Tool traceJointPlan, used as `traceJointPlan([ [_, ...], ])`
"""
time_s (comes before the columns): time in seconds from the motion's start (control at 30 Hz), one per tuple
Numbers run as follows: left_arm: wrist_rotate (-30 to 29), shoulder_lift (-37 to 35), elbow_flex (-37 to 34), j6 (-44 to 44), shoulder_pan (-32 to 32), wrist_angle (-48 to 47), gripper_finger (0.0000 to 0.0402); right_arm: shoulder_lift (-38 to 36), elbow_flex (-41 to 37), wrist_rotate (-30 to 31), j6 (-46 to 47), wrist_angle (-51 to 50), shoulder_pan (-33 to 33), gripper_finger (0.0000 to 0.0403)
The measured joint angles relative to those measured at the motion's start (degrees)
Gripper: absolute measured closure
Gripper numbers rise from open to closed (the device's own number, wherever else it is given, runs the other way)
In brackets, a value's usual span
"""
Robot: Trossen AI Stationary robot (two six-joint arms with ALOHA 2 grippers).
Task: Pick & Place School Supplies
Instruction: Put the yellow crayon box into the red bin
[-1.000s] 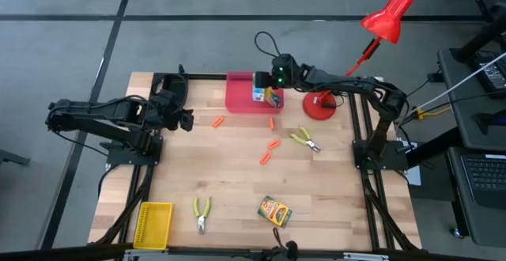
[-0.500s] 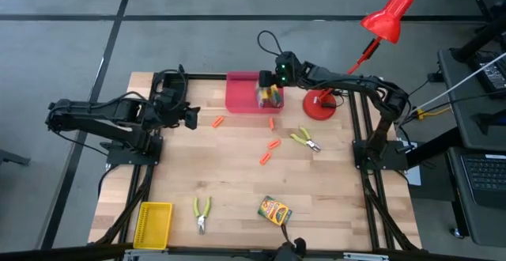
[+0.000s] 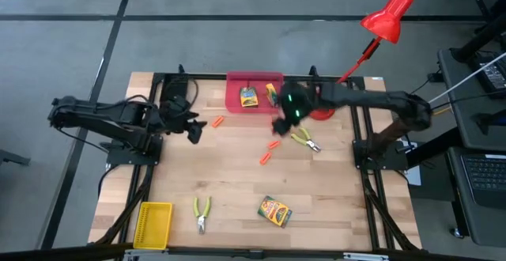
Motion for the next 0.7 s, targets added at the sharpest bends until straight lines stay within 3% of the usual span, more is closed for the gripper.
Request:
traceJointPlan([
  [0.3, 18.0, 13.1, 0.0, -0.8, -4.8, 1.8, 0.0164, -6.1, 0.0, 14.2, 21.9, -3.2, 22.3, 0.0205],
  [0.53, 16.3, 24.3, 0.0, -12.3, -13.1, 19.3, 0.0164, -10.2, 0.0, 30.2, 40.1, -4.8, 39.0, 0.0227],
  [0.7, 12.8, 31.7, 0.0, -12.5, -18.3, 37.2, 0.0188, -12.8, 0.0, 40.9, 44.2, -6.8, 49.8, 0.0241],
])
